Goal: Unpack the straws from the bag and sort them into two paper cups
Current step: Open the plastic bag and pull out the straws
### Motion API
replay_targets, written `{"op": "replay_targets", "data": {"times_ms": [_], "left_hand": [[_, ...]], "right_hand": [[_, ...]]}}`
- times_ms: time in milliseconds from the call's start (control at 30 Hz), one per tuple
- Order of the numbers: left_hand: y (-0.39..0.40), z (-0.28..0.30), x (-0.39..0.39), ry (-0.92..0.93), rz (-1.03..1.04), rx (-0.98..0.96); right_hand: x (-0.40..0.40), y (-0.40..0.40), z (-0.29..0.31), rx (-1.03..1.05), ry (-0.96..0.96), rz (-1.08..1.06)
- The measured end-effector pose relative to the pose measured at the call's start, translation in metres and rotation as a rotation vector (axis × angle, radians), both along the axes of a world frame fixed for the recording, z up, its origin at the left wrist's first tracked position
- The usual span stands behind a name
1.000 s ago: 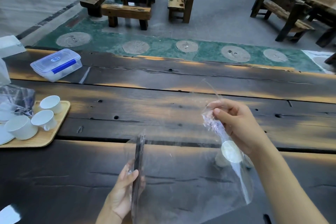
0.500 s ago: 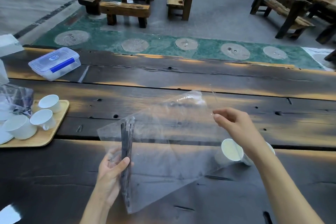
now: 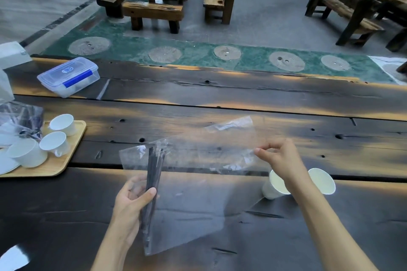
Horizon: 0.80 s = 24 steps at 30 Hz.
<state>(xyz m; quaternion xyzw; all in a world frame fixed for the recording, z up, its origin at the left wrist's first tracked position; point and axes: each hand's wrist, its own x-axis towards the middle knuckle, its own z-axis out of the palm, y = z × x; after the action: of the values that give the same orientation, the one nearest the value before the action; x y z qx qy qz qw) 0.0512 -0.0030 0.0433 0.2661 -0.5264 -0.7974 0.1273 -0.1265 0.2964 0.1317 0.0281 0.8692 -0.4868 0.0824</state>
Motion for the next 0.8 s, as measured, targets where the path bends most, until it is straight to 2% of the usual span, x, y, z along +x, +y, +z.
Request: {"op": "replay_targets", "data": {"times_ms": [67, 100, 167, 333, 467, 533, 633, 667, 700, 800], "left_hand": [[0.002, 0.0, -0.004, -0.043, 0.017, -0.045], [0.003, 0.0, -0.005, -0.056, 0.024, -0.059], [0.005, 0.001, -0.009, -0.074, 0.047, -0.069], [0.004, 0.002, -0.009, -0.105, 0.053, -0.056], [0.0, 0.002, -0.007, -0.082, 0.067, -0.046], [-0.004, 0.002, -0.005, -0.065, 0.062, -0.045], [-0.011, 0.005, -0.003, -0.026, 0.017, -0.096], [-0.012, 0.006, -0.003, -0.023, -0.01, -0.112], [-0.013, 0.008, -0.003, -0.023, -0.035, -0.114], [-0.008, 0.014, -0.006, 0.004, -0.131, -0.087]], "right_hand": [[0.004, 0.001, -0.002, 0.295, 0.22, -0.036], [0.007, -0.001, 0.001, 0.362, 0.317, -0.022], [0.009, -0.004, 0.003, 0.324, 0.344, 0.044], [0.013, -0.011, 0.0, -0.099, 0.019, 0.149], [0.018, -0.014, 0.011, -0.547, -0.19, 0.102], [0.02, -0.007, 0.019, -0.8, -0.346, 0.2], [0.025, 0.003, 0.02, -1.186, -0.634, 0.46], [0.027, 0.002, 0.02, -1.203, -0.689, 0.533], [0.029, -0.001, 0.02, -1.128, -0.705, 0.594], [0.035, -0.011, 0.018, -0.727, -0.694, 0.75]]}}
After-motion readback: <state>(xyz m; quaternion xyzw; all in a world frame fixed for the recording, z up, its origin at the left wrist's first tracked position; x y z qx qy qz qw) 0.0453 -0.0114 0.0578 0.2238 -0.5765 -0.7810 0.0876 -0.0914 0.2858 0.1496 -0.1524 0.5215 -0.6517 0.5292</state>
